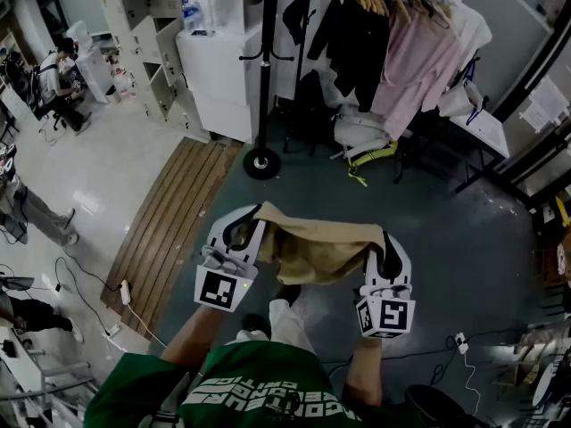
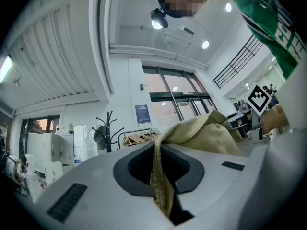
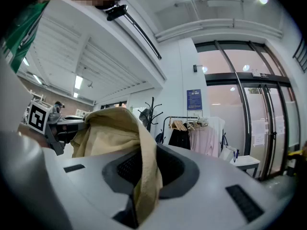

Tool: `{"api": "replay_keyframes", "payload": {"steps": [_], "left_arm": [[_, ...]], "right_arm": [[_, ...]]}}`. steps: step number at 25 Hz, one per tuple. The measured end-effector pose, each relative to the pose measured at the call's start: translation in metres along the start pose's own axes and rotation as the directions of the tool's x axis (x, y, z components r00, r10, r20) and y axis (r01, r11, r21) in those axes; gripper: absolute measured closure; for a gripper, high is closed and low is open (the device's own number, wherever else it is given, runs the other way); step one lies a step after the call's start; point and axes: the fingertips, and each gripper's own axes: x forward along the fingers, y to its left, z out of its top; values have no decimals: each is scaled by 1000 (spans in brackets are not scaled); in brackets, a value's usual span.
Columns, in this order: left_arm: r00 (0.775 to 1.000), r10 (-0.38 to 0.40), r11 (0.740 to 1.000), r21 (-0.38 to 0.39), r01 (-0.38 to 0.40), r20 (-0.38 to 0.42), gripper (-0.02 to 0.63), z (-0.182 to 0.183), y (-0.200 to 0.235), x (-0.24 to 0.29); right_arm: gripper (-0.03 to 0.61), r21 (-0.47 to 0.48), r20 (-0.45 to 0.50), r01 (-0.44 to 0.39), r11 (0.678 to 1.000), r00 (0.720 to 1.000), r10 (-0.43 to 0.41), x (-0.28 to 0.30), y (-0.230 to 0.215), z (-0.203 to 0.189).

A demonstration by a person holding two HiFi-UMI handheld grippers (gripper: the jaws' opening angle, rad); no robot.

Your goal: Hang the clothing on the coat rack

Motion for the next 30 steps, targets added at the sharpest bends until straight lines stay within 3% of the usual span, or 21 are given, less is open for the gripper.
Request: {"api": "replay_keyframes", "payload": {"steps": [6,12,16,30], "left_arm": [[999,42,999,1,-42,-2,591,7,8,-29],[999,45,997,57,-45,3,591,14,14,-43],[999,51,998,34,-51,7,591,16,19,-46],[999,17,997,72,-19,36,591,18,47,23]], "right_arm": [[511,3,4,-27,1000,1000,27,-14,26,4],[511,10,5,-52,999,999,52,-17,40,5],[511,29,16,-63,998,998,63,-15,45,9],[512,16,33,-52,999,998,51,47,13,25]]}}
